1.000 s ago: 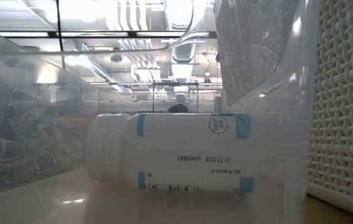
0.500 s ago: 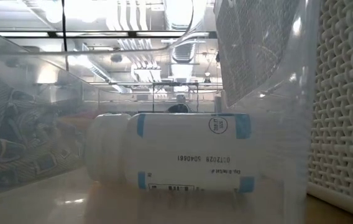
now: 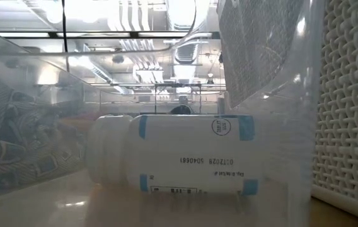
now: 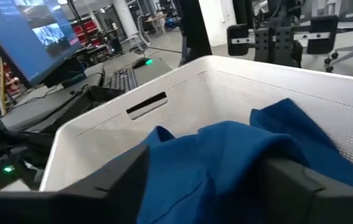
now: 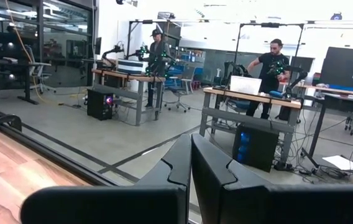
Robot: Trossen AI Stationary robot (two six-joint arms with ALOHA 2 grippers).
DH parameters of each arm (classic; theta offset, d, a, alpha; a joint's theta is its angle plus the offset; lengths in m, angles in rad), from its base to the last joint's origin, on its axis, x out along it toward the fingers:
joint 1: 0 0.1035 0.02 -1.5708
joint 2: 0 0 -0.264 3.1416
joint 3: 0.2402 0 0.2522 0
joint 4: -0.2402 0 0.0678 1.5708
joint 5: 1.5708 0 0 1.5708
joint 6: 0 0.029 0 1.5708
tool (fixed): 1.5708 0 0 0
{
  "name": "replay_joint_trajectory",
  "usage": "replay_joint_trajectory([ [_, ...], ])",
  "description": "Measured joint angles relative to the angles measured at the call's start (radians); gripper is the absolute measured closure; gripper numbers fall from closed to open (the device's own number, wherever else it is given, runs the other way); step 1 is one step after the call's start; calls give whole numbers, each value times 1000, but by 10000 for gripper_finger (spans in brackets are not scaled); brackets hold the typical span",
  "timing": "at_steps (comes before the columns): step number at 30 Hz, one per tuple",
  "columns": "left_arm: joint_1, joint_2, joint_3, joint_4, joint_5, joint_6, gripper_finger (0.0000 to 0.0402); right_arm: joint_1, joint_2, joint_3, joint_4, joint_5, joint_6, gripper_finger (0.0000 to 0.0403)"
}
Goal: Pick & Place Medicine items
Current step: Put the blue patient gown into the white laundry bin
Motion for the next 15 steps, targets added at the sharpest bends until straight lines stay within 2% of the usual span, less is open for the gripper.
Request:
replay_joint_trajectory([
  [3,2,-15,0,-12,-11,3,112,0,0,0,0,0,0,394],
  [6,3,-38,-1,-44,-50,3,93,0,0,0,0,0,0,394],
  [15,5,-116,0,-277,-106,14,89,0,1,0,0,0,0,394],
])
